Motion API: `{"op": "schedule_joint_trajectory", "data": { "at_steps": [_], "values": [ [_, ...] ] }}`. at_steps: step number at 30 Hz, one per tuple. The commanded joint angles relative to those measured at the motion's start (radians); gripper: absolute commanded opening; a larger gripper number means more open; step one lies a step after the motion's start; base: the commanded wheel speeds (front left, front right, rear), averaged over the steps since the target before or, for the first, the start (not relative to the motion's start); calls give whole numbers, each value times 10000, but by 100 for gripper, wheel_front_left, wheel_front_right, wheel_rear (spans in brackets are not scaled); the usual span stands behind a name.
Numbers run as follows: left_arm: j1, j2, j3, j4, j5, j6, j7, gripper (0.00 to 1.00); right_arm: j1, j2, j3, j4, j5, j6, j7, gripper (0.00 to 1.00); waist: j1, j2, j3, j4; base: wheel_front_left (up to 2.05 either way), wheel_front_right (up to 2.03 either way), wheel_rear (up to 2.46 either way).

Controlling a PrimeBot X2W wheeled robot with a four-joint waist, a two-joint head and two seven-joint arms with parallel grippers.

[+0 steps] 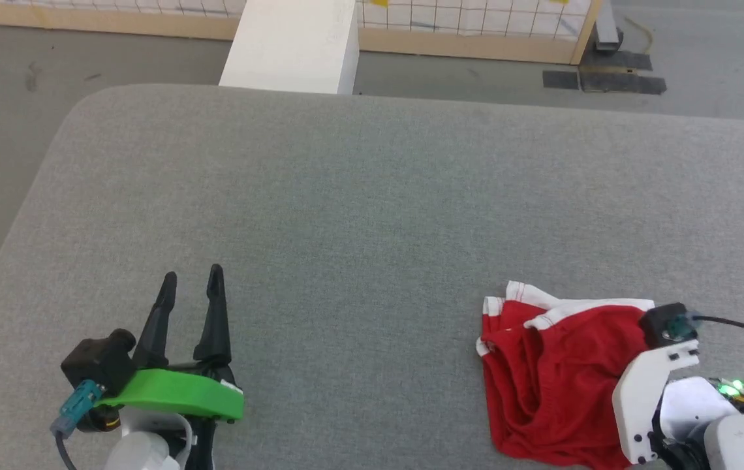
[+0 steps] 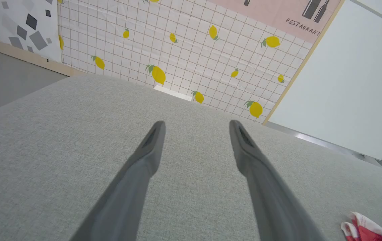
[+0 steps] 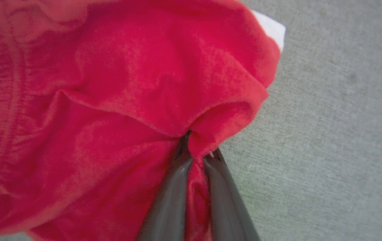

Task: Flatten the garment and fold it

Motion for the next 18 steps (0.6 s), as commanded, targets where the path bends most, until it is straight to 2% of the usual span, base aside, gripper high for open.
{"op": "schedule_joint_trajectory", "data": {
  "at_steps": [1, 4, 7, 11, 14, 18],
  "values": [
    [39, 84, 24, -71, -45, -74, -45, 100, -220, -388, 352, -21, 186, -21, 167, 0, 0, 0, -57, -309, 0, 0, 0],
    [144, 146, 97, -253, -69, -74, -45, 100, -619, -1218, 1262, -407, 624, -21, 542, 0, 0, 0, 51, -953, 0, 0, 0],
    [162, 244, 103, -429, -81, -74, -45, 100, -1290, -2234, 2220, -715, 974, -21, 930, 0, 0, 0, 378, -1886, 0, 0, 0],
    [48, 381, 196, -647, -83, -37, -44, 100, -2263, -3111, 2903, -678, 1349, -21, 1143, 0, 0, 0, 847, -3066, 0, 0, 0],
    [-103, 567, 276, -791, -83, -24, -11, 100, -2923, -3490, 3080, -281, 1526, -21, 1034, 0, 0, 0, 1286, -3851, 0, 0, 0],
    [-361, 808, 229, -1048, -31, -17, 196, 100, -3542, -3627, 2733, 456, 1424, -21, 628, 0, 0, 0, 1921, -4434, 0, 0, 0]
  ]
}}
